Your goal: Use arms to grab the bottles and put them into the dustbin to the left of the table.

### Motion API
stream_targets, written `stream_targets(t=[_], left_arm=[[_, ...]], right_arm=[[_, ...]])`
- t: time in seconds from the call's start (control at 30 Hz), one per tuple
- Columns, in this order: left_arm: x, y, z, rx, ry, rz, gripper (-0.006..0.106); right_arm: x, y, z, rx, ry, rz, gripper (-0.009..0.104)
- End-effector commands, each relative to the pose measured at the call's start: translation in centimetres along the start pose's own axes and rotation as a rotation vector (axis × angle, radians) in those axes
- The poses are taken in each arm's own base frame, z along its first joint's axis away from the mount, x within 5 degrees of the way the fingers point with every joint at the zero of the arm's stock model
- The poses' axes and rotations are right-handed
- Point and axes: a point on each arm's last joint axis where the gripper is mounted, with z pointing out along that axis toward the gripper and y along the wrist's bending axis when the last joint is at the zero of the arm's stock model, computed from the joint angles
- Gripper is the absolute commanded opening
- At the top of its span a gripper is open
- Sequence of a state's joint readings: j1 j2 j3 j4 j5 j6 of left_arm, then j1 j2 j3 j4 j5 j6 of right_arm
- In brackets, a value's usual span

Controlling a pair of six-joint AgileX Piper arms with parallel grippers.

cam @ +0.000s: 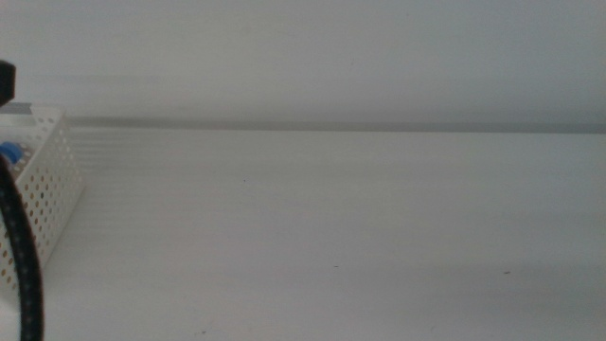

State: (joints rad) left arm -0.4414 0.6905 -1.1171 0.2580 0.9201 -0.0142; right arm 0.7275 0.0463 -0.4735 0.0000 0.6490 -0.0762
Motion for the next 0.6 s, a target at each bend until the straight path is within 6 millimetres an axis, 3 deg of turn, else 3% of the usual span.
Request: stream_targets(t=[0.0,0.2,0.57], left_arm=[[-0.3,-0.2,0.0,0.019,-0.049,-0.017,0.094],[-1.0,-0.8,-0.1,0.076,-0.135,0.059,0.094],[-1.7,-0.8,-0.3,0.078,-0.216,0.043,0.094]], right_arm=[[0.2,0.0,0.1,0.005,-0.006,-0.008,0.093],[0.2,0.0,0.1,0.005,-0.006,-0.008,0.093],[0.2,0.0,0.1,0.005,-0.006,-0.008,0.093]])
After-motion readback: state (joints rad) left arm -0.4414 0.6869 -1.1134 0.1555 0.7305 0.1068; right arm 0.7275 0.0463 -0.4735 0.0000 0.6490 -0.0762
